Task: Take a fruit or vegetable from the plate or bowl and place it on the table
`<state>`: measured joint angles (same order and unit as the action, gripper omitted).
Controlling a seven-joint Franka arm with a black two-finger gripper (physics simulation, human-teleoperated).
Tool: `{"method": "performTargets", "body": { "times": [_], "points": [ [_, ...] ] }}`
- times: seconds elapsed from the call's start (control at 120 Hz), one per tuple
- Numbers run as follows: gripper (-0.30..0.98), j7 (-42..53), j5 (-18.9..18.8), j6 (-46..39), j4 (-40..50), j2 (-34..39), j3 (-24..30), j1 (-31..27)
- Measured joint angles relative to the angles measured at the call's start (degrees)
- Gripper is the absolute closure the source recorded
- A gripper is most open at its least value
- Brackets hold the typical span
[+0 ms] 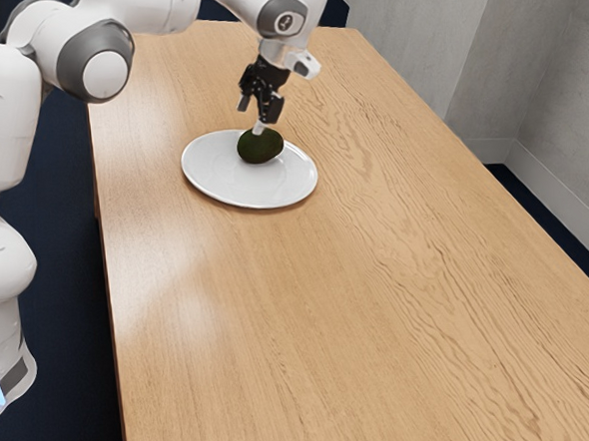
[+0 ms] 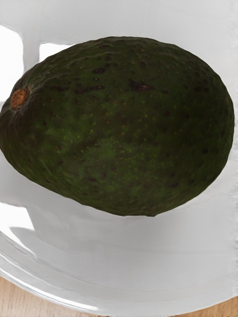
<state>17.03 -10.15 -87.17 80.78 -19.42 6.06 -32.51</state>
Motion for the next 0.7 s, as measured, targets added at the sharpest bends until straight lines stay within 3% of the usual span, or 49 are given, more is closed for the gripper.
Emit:
{"method": "performTargets", "body": {
  "times": [0.475,0.7],
  "points": [
    [0.0,2.6,0.2,2.0,2.3,0.4,-0.8,-1.0],
    [0.0,3.2,3.0,1.5,1.7,0.7,0.4,-0.4]
  ]
}}
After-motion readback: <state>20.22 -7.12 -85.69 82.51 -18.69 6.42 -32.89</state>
